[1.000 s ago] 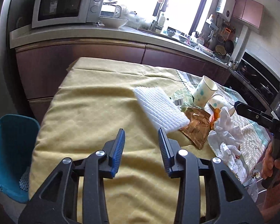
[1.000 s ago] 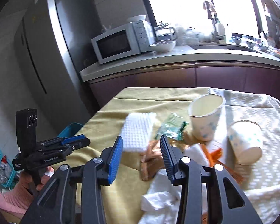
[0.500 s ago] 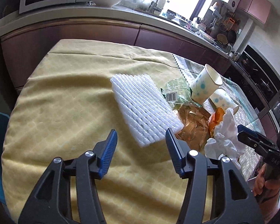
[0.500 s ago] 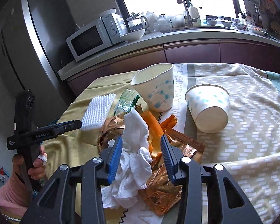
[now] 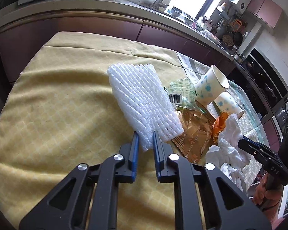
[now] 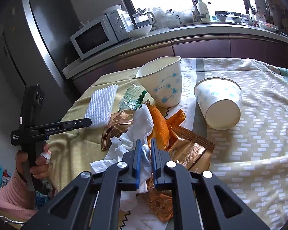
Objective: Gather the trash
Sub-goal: 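Grasp the second foam net with the left gripper while the right grasps a tissue, then carry the foam net and tissue to the teal bin and release both, then move both grippers back over the table and grasp the crumpled tissue with the left, then grasp the white dotted paper cup rim with the right gripper while the left holds the tissue, then carry the tissue in the left gripper and cup in the right to the teal bin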
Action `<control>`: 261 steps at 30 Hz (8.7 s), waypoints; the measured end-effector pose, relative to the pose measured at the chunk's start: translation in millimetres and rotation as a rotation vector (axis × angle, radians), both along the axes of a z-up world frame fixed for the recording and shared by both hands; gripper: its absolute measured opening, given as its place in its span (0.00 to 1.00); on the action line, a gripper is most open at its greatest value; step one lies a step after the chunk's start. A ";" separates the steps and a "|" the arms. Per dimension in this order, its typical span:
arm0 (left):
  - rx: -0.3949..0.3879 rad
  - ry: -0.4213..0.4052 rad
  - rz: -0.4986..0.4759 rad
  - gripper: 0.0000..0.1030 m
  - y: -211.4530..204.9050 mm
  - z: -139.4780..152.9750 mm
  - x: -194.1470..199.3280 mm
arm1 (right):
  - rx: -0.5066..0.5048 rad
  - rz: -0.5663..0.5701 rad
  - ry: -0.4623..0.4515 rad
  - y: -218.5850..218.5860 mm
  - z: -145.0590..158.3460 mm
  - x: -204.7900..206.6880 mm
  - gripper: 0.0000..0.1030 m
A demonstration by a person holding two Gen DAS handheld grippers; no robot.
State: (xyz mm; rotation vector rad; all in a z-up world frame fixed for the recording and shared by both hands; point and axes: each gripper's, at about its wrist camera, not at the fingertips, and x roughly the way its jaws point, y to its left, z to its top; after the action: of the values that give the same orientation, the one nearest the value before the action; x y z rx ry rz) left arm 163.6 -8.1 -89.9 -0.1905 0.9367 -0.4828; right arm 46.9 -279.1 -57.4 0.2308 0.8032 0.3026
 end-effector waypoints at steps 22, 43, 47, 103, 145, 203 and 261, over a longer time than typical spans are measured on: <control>-0.001 -0.173 0.071 0.12 63.9 55.8 -56.7 | 0.046 0.034 -0.164 17.1 57.7 -5.3 0.04; -0.004 -0.220 0.151 0.12 129.2 75.3 -115.1 | 0.141 0.216 -0.190 89.9 66.9 17.3 0.03; -0.001 -0.214 0.170 0.12 140.0 75.1 -119.7 | 0.161 0.255 -0.183 106.9 66.4 24.5 0.03; 0.128 -0.126 0.531 0.12 302.2 48.9 -148.2 | 0.242 0.573 -0.068 314.8 50.0 96.9 0.03; 0.126 0.074 0.568 0.20 305.7 -51.2 -57.3 | 0.118 0.508 0.141 398.4 -26.4 149.7 0.12; -0.031 0.006 -0.365 0.40 -89.3 -11.7 -84.0 | 0.040 -0.102 -0.085 -18.9 25.8 46.4 0.30; -0.076 -0.174 0.077 0.15 120.8 52.5 -112.0 | 0.154 0.275 -0.220 108.7 67.9 33.3 0.03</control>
State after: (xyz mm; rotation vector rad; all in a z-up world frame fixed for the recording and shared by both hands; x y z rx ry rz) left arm 51.5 112.7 -37.4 -0.2483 0.7387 -0.4561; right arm 80.2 -170.4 10.5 0.2266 0.5934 0.6396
